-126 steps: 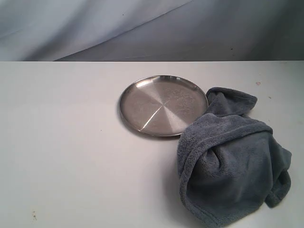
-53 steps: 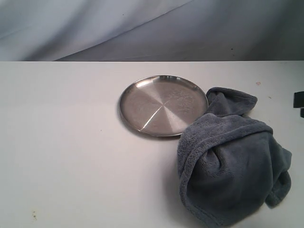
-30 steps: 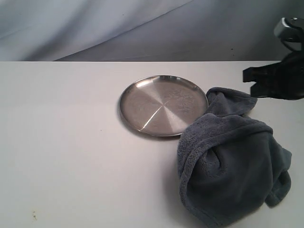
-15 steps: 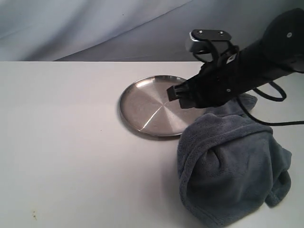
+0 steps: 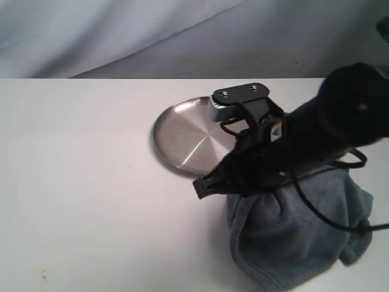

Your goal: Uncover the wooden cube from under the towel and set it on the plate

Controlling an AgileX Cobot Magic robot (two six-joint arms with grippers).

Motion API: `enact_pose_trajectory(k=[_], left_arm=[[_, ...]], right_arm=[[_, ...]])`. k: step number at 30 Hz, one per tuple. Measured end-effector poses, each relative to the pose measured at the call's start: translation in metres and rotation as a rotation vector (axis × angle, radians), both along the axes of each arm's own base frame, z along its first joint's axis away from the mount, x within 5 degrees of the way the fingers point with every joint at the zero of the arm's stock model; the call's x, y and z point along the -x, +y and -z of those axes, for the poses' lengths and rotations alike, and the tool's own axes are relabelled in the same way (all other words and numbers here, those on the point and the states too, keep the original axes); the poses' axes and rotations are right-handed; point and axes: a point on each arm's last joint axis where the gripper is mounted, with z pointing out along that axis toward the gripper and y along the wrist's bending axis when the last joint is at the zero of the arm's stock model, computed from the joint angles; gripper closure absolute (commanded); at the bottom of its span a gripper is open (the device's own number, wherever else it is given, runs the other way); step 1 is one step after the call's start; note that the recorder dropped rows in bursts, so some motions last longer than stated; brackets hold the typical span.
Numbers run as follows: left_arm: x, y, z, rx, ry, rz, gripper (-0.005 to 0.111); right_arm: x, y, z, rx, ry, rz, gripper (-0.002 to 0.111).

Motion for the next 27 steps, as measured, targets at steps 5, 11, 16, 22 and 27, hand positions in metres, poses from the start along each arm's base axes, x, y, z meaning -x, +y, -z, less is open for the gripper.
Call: enact_pose_trajectory(k=[5, 11, 16, 22, 27], left_arm=[[0.0, 0.0, 0.0, 0.0, 0.0, 0.0, 0.107], [0.0, 0.0, 0.0, 0.0, 0.0, 0.0, 0.107], [0.0, 0.0, 0.0, 0.0, 0.0, 0.0, 0.107], [0.0, 0.0, 0.0, 0.0, 0.0, 0.0, 0.107], [0.0, 0.0, 0.0, 0.0, 0.0, 0.0, 0.107]], right_arm=[[0.025, -0.027, -0.005, -0.003, -0.02, 0.016, 0.108], [0.039, -0.063, 0.004, 0.109, -0.092, 0.139, 0.108], [0.035, -0.084, 0.009, 0.266, -0.151, 0.272, 0.108], [0.017, -0.11, 0.005, 0.368, -0.267, 0.445, 0.108], [-0.006, -0.138, 0.002, 0.316, -0.291, 0.589, 0.108]])
